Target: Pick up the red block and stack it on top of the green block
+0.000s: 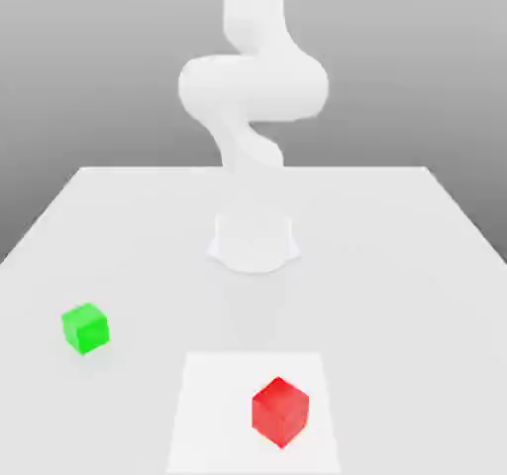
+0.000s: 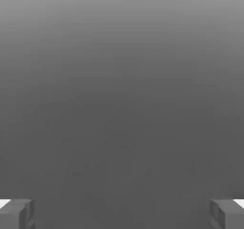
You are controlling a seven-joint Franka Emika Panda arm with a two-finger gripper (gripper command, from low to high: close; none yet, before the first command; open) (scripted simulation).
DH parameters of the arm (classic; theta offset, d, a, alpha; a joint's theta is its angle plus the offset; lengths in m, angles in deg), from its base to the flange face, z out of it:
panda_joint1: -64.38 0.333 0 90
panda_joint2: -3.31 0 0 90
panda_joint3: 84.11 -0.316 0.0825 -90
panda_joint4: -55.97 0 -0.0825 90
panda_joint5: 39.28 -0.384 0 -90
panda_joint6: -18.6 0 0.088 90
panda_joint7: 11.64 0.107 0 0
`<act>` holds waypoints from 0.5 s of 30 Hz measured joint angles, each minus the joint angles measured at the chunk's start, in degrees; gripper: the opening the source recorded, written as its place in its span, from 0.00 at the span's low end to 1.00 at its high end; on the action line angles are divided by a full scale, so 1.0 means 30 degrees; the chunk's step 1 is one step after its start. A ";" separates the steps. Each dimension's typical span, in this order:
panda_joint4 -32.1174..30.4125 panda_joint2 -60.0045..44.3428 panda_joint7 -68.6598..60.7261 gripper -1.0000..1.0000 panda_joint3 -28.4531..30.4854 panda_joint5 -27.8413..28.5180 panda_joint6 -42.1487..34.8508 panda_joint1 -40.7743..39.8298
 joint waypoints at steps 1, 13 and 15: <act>-0.0251 -0.0755 0.0759 0.50 -0.0381 0.0165 0.0345 -0.0337; -0.3012 -0.9220 0.9380 0.50 -0.3388 0.2264 0.4114 -0.2962; -0.3471 -1.0604 1.0721 0.50 -0.3547 0.2494 0.4744 -0.3075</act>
